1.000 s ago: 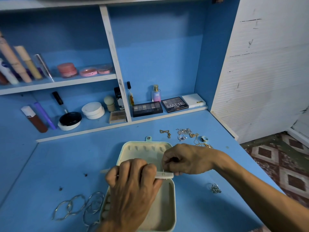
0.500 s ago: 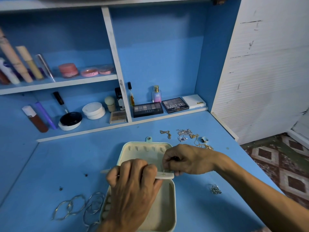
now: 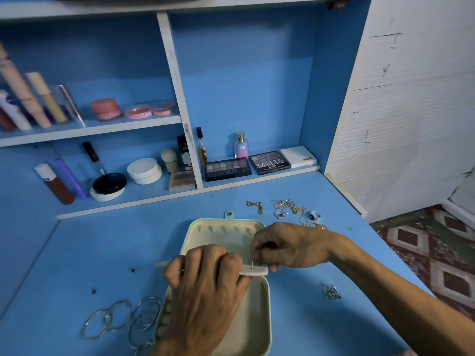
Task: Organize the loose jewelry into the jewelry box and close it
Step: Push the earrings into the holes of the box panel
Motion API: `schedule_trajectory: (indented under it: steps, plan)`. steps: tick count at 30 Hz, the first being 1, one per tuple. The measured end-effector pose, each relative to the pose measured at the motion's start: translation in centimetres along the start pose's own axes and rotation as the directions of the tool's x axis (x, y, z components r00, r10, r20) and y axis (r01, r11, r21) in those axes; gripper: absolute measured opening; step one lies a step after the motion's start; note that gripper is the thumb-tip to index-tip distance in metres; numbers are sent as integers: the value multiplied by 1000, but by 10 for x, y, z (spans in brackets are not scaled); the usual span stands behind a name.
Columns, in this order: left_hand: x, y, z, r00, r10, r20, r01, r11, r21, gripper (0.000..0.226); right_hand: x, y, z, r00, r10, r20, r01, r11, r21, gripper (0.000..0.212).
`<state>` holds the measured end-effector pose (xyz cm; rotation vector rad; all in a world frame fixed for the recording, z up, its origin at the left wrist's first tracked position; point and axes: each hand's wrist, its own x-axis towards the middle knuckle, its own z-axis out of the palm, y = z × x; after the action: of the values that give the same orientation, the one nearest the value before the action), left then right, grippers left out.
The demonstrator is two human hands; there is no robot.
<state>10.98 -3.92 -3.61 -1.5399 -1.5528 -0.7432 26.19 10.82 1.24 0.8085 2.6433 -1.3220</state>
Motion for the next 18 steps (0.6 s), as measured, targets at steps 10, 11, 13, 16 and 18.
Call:
schedule_trajectory:
  steps: [10, 11, 13, 16, 18]
  plan:
    - [0, -1, 0, 1000, -4, -5, 4, 1000, -8, 48, 0, -4, 0, 1000, 6, -10, -6, 1000, -22, 17]
    - [0, -1, 0, 1000, -2, -5, 2, 1000, -11, 47, 0, -4, 0, 1000, 9, -12, -9, 999, -30, 16]
    - [0, -1, 0, 1000, -1, 0, 1, 1000, -9, 46, 0, -5, 0, 1000, 10, -7, -10, 998, -60, 14]
    - [0, -1, 0, 1000, -6, -3, 6, 1000, -12, 48, 1, -7, -1, 1000, -14, 13, 15, 995, -95, 14]
    - [1, -1, -1, 1000, -5, -1, 5, 1000, -21, 46, 1, -6, -1, 1000, -16, 19, 18, 996, -84, 14]
